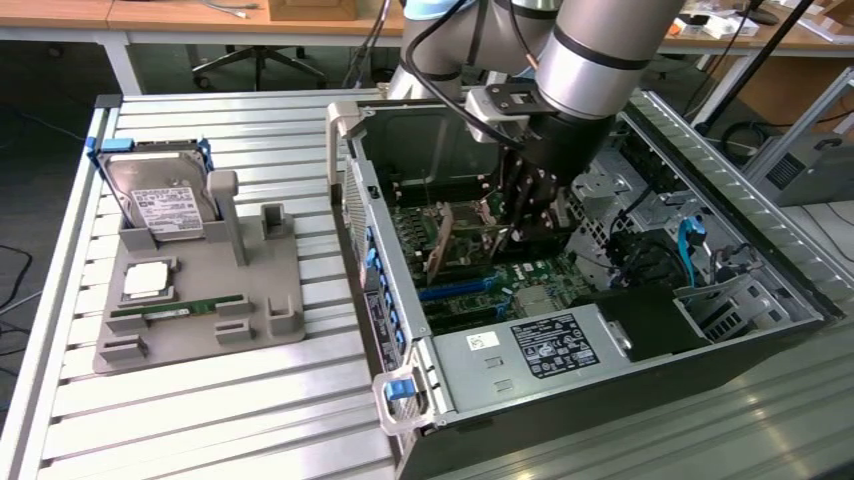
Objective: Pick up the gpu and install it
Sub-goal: 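Insert the gpu into the slot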
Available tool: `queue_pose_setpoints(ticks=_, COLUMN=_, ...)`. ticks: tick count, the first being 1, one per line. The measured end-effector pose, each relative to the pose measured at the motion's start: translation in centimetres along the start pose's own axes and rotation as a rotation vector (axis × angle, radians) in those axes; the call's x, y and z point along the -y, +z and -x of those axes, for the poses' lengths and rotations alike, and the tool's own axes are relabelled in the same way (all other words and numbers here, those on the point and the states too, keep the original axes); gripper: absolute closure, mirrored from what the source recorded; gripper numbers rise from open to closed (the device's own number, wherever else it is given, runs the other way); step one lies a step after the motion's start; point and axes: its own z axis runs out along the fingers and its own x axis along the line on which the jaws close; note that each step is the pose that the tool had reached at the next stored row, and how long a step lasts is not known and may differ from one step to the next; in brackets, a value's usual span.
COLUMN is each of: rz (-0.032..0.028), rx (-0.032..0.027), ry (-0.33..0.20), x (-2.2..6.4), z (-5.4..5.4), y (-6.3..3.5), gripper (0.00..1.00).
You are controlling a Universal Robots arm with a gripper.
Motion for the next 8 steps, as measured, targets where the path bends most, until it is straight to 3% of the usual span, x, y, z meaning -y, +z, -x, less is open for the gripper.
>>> queue_pose_setpoints(ticks=8, rz=-0.0002, rx=-0.0027, ry=0.0, x=-0.56, z=-0.02, y=1.1, gripper=0.73)
